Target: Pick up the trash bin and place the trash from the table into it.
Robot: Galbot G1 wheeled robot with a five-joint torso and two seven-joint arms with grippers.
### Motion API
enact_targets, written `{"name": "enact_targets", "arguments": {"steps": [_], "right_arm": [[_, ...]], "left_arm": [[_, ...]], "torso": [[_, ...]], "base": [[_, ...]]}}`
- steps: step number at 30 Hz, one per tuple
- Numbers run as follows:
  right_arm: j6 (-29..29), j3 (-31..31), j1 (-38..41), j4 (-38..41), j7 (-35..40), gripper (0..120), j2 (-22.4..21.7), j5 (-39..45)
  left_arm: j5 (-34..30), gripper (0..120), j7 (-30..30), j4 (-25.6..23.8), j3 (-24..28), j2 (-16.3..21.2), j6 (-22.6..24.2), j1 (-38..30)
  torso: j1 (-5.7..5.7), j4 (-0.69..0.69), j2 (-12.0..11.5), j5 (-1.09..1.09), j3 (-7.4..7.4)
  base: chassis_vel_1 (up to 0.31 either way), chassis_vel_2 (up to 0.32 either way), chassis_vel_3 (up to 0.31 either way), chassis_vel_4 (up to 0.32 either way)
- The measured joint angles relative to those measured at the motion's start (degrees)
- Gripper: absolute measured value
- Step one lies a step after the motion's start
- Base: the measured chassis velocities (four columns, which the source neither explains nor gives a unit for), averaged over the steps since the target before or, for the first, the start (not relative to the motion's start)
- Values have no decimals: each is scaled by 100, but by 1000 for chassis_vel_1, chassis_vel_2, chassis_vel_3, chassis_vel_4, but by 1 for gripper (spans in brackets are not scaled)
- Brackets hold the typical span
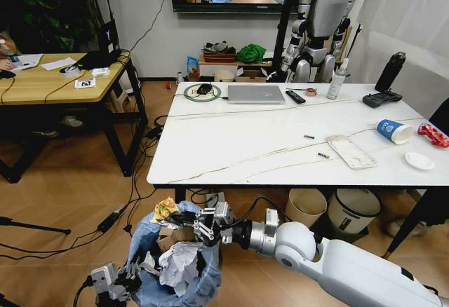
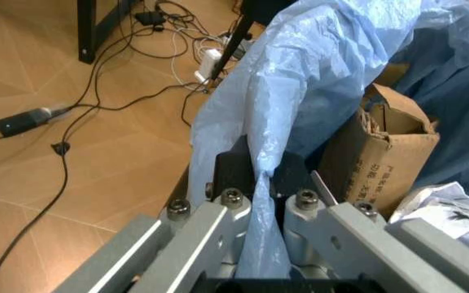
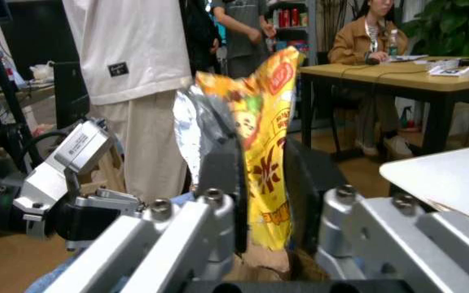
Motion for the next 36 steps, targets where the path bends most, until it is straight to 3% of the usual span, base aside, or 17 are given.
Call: {"name": "enact_targets", "arguments": {"steps": [5, 7, 11, 18, 23, 29, 30, 32, 35, 36], "right_arm": [[29, 37, -29, 1, 40, 40, -24, -21], [41, 58, -41, 2, 43, 43, -40, -28], [49, 140, -114, 95, 54, 63, -145, -40], [75, 583, -287, 160, 75, 84, -203, -35], [24, 1542, -279, 119, 312, 99, -105, 355], [-103, 2726, -337, -23, 479, 100, -76, 836], [-126, 3181, -514, -111, 488, 100, -95, 907], [-138, 3328, -589, -143, 494, 100, -101, 929], [-364, 4416, -1324, -275, 732, 100, -26, 961], [-364, 4416, -1324, -275, 732, 100, -26, 961]], "left_arm": [[47, 0, 0, 27, 45, -18, 5, -37], [58, 0, 1, 36, 55, -20, 6, -37], [73, 0, 37, 59, 48, -17, 7, -34], [251, 0, 185, 163, 9, -21, -133, -34], [551, 0, 209, 270, 101, -4, -391, -40], [673, 0, 147, 439, 148, 90, -560, -96], [688, 0, 137, 498, 162, 144, -577, -127], [689, 0, 134, 516, 164, 167, -581, -137], [673, 0, 131, 599, 174, 358, -593, -197], [673, 0, 131, 599, 174, 358, -593, -197]], "torso": [[0, 0, 0, 0, 0], [0, 0, 0, 0, 0], [0, 0, 0, 0, 0], [0, 0, 0, 0, 0], [1, 1, 0, 1, 0], [2, 1, -1, 0, 0], [2, 1, -1, -1, 0], [2, 0, -2, 0, 0], [1, -1, -2, 2, 0], [1, -1, -2, 2, 0]], "base": [[0, 0, 0, 0], [0, 0, 0, 0], [0, 0, 0, 0], [0, 0, 0, 0], [0, 0, 0, 0], [0, 0, 0, 0], [0, 0, 0, 0], [0, 0, 0, 0], [0, 0, 0, 0], [0, 0, 0, 0]]}}
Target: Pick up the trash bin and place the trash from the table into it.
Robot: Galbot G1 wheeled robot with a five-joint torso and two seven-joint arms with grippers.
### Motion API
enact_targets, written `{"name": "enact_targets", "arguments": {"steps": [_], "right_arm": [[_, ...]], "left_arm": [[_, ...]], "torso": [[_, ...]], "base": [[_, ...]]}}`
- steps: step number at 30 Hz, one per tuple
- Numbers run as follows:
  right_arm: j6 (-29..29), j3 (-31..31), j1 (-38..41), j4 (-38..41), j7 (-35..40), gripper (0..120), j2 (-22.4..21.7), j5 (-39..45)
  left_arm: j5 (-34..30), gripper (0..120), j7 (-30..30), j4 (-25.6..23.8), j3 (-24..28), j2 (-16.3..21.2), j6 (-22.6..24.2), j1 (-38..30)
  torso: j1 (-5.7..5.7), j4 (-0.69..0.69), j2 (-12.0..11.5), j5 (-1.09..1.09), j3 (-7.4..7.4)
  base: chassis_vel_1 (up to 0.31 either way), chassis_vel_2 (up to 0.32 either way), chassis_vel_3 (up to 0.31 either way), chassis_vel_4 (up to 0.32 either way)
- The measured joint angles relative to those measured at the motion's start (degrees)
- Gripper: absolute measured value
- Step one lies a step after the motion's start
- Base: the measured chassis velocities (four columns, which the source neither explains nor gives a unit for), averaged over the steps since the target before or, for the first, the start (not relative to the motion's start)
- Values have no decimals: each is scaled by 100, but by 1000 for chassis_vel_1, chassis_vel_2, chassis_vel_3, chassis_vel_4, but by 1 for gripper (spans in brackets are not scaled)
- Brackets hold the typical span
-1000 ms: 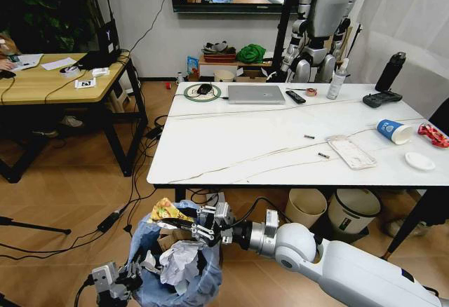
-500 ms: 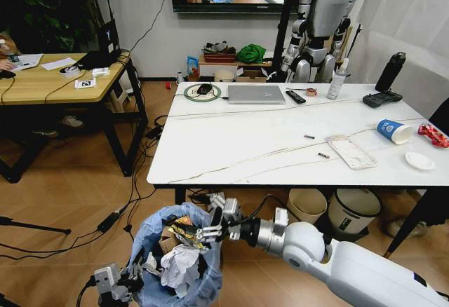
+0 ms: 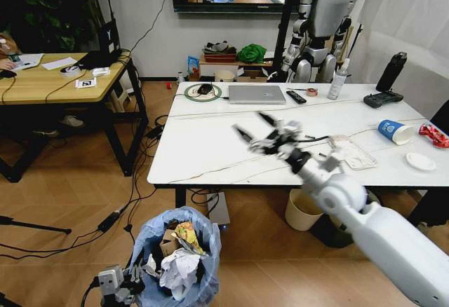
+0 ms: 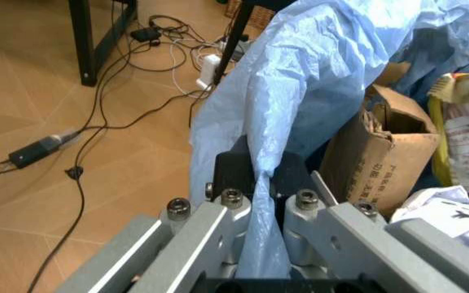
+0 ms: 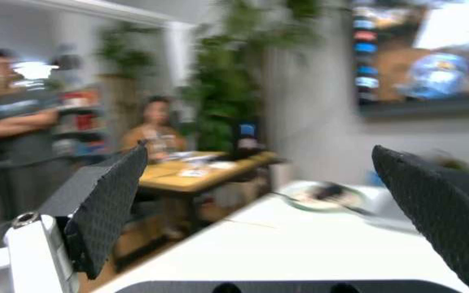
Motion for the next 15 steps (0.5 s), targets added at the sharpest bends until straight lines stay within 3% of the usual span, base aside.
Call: {"name": "enact_targets", "arguments": {"steps": [6, 15], "right_arm": [[-191, 1503, -1347, 131, 918, 100, 280, -187], [217, 2955, -3094, 408, 722, 100, 968, -872]], "left_arm": [[11, 0, 6, 60, -66, 255, 13, -94], [243, 0, 50, 206, -21, 471, 195, -123]], "torso": [[0, -2, 0, 0, -1], [-3, -2, 1, -1, -1]], "base": [[0, 0, 0, 0], [0, 0, 0, 0]]}}
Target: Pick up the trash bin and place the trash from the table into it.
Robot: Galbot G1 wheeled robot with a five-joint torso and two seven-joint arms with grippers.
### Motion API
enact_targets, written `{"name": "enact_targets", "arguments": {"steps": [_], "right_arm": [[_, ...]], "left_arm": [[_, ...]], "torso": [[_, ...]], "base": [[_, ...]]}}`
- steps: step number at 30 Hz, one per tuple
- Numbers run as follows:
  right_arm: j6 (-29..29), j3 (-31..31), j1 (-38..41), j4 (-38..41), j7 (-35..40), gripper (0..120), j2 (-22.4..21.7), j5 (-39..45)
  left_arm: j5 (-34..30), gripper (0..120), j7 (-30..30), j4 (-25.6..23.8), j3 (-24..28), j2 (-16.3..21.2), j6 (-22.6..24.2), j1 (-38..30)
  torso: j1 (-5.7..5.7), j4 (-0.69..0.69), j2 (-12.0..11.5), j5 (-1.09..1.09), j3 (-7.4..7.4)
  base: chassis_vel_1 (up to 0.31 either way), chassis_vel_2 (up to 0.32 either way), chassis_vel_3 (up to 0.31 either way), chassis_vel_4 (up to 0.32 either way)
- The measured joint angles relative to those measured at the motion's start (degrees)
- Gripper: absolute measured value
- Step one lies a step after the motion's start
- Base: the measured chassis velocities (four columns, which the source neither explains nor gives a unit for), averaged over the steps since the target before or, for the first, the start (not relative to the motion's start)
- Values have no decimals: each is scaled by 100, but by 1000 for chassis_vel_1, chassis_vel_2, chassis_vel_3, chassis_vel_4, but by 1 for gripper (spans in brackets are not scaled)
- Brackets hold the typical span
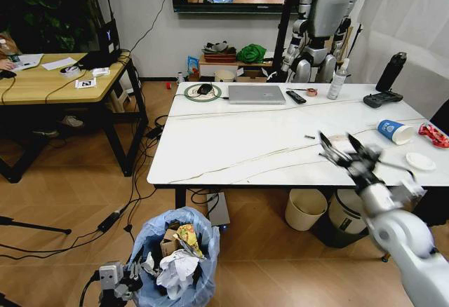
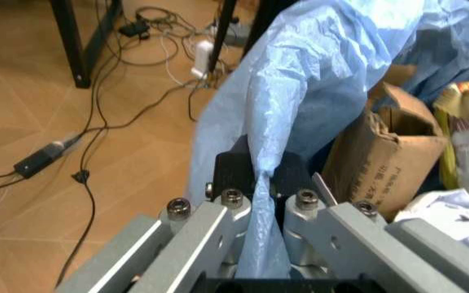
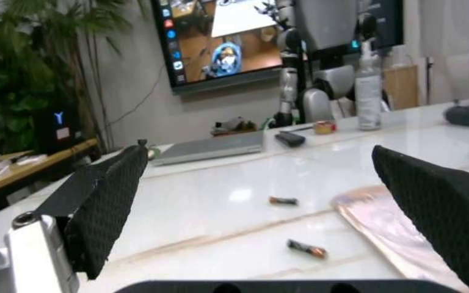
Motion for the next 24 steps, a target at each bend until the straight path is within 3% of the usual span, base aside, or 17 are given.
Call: {"name": "enact_targets", "arguments": {"steps": [7, 15, 24], "right_arm": [[158, 342, -192, 43, -269, 100, 330, -75], [367, 354, -434, -101, -779, 100, 805, 4], [435, 265, -537, -145, -871, 100, 1032, -104]], "left_arm": [[-157, 0, 97, 82, -2, 138, 114, -189], [-352, 0, 119, 129, 26, 47, 72, -159], [-479, 0, 101, 131, 49, 18, 91, -122]], "torso": [[1, 2, 0, -2, 0], [1, 3, 0, 0, 1], [1, 3, 0, -1, 1]], "base": [[0, 0, 0, 0], [0, 0, 0, 0], [0, 0, 0, 0]]}}
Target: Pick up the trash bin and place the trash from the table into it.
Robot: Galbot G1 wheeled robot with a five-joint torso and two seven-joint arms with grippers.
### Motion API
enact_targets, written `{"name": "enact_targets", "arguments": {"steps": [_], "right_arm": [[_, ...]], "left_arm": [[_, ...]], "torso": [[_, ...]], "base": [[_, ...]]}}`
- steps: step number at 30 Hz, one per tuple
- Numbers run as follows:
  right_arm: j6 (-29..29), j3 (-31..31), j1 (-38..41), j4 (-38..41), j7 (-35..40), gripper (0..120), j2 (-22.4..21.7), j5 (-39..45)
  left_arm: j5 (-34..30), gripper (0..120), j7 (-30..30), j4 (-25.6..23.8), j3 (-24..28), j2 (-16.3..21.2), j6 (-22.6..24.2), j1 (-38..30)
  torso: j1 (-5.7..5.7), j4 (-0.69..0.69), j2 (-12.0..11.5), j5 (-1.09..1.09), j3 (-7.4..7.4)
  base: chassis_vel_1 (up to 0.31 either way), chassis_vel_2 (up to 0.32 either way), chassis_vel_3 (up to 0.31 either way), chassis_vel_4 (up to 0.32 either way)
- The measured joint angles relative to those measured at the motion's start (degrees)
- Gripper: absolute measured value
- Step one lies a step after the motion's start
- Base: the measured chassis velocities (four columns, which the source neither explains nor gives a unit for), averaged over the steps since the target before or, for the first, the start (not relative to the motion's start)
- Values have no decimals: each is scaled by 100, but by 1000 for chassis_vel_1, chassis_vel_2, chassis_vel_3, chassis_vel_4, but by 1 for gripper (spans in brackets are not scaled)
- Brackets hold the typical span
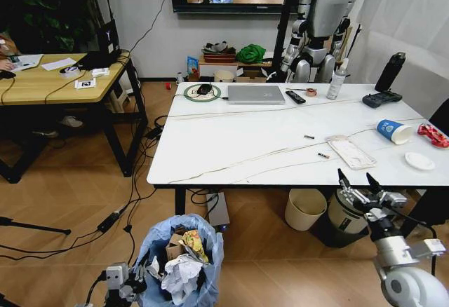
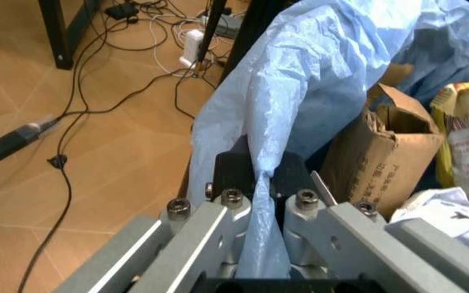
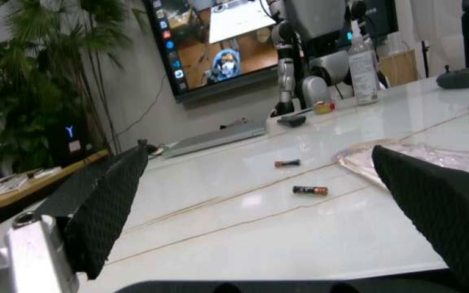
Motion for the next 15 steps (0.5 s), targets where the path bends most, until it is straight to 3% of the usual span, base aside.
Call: {"name": "enact_targets", "arguments": {"steps": [15], "right_arm": [[105, 152, 3, -143, -249, 100, 153, 217]], "left_arm": [[60, 0, -53, -46, 201, -79, 9, 12]], "torso": [[1, 0, 0, 0, 0]], "base": [[0, 0, 0, 0]]}}
